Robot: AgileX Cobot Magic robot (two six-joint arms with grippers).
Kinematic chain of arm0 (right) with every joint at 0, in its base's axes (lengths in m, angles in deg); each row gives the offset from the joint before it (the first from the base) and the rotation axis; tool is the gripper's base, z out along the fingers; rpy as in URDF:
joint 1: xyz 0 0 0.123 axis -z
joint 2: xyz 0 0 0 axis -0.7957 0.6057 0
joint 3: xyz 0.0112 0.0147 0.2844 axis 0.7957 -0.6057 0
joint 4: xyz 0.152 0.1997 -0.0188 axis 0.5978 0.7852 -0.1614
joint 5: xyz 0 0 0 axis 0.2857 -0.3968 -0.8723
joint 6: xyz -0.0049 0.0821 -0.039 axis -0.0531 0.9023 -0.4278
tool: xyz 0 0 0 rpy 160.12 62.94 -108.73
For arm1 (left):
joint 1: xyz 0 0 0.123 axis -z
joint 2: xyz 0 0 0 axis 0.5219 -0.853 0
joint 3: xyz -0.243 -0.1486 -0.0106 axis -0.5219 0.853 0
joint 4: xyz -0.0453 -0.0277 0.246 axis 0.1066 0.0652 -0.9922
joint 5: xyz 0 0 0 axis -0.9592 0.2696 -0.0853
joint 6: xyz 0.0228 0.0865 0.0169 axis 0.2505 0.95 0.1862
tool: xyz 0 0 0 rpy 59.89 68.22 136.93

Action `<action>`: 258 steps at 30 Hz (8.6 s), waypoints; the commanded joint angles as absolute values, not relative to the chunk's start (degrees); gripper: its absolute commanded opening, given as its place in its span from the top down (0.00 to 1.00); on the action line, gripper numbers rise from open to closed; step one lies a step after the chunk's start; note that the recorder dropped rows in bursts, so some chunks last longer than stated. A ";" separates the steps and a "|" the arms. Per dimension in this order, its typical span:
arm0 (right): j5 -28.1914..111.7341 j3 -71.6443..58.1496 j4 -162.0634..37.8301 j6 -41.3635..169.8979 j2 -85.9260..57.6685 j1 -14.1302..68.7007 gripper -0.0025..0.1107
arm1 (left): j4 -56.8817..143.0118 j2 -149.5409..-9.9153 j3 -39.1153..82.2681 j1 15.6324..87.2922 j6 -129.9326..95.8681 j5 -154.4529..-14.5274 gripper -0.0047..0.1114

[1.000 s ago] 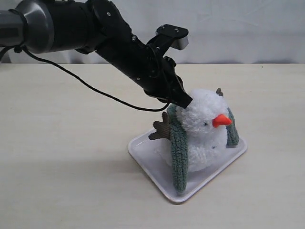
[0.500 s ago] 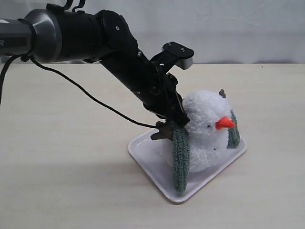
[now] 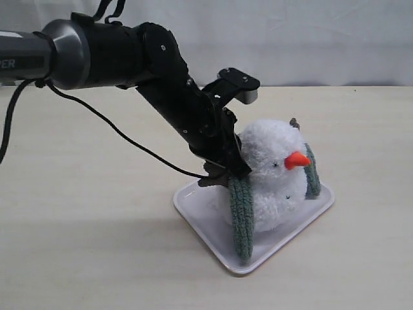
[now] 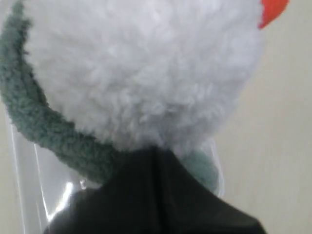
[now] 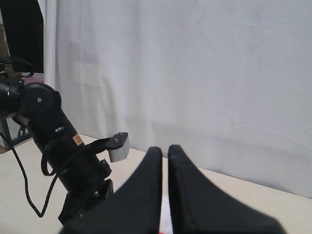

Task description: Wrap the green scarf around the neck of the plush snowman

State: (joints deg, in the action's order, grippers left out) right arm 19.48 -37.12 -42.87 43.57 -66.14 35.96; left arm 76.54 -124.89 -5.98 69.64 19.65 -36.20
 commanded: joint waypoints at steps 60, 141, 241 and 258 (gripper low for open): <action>18.34 -37.35 -43.77 43.79 -66.38 35.87 0.94 | 70.64 -121.28 16.87 86.13 -1.39 -73.32 0.90; 17.94 -37.35 -43.73 44.81 -66.38 35.87 0.94 | 27.74 -117.99 7.81 96.67 -25.56 -40.54 0.70; 17.84 -37.35 -43.73 44.59 -66.38 35.87 0.94 | -25.05 -126.24 23.76 77.07 24.21 -52.17 0.96; 17.73 -37.35 -44.03 44.46 -66.38 35.87 0.94 | -43.34 -126.13 29.95 78.17 18.19 -45.74 0.96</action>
